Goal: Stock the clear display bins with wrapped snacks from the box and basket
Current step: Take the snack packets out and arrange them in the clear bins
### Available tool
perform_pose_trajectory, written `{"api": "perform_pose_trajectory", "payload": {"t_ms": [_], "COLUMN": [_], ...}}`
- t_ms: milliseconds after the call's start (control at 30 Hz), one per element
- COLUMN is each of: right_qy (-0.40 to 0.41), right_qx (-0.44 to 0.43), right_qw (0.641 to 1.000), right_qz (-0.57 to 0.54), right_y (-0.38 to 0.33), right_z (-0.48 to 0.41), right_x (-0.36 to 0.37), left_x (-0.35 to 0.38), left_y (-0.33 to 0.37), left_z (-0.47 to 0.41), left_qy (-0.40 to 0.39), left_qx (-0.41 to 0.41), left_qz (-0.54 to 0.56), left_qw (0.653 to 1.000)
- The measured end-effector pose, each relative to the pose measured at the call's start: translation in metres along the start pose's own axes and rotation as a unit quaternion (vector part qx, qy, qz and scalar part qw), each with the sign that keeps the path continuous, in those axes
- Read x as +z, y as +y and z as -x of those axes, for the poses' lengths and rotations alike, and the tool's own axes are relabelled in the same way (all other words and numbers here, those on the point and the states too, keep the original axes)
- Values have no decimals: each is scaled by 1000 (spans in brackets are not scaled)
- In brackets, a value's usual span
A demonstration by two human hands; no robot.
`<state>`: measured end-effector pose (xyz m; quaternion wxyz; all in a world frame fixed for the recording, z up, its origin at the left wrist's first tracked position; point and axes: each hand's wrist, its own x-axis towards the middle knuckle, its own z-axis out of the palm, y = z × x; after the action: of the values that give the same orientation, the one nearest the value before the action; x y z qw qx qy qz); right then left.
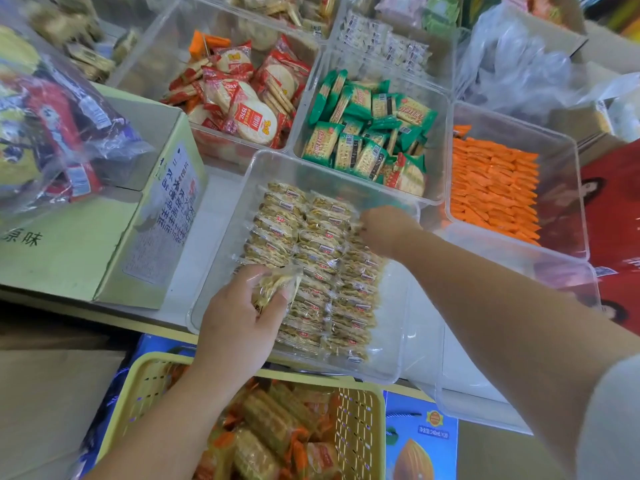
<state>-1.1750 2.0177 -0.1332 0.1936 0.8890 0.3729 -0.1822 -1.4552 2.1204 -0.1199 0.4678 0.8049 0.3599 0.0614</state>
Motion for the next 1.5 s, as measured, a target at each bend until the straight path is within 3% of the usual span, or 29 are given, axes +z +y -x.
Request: {"api": "perform_pose_trajectory", "payload": {"t_ms": [333, 633, 800, 900, 967, 1067, 1133, 1233, 1300, 1333, 1467, 1500], "right_qy": [-128, -123, -35, 56, 118, 96, 57, 85, 113, 123, 57, 35], "right_qx": [15, 17, 40, 39, -8, -86, -129, -178, -170, -160, -48, -35], "right_qw": [977, 974, 981, 979, 953, 864, 812, 836, 843, 829, 710, 691], "right_qz": [-168, -191, -185, -193, -277, -486, -566, -513, -497, -521, -700, -721], "right_y": [-3, -10, -11, -15, -24, -44, -55, -63, -64, -62, -50, -46], "right_z": [-16, -17, 6, 41, 76, 131, 161, 184, 194, 199, 219, 223], "right_x": [5, 14, 15, 13, 11, 6, 5, 12, 14, 16, 11, 10], "left_x": [1, 1, 0, -3, -8, -13, -15, -8, -4, -2, -3, -5], "left_y": [-1, -2, -1, 8, 15, 25, 33, 48, 56, 58, 63, 63], "left_z": [-1, -4, -10, -12, -10, -3, 5, 20, 30, 35, 50, 53], "left_qy": [15, 15, 21, 24, 21, -14, -81, -136, -152, -158, -121, -111], "left_qx": [4, -21, -85, -151, -186, -240, -250, -255, -246, -235, -173, -161], "left_qz": [8, 45, 129, 254, 317, 448, 511, 529, 516, 497, 290, 250], "left_qw": [1000, 999, 988, 955, 930, 861, 818, 798, 806, 820, 934, 948]}}
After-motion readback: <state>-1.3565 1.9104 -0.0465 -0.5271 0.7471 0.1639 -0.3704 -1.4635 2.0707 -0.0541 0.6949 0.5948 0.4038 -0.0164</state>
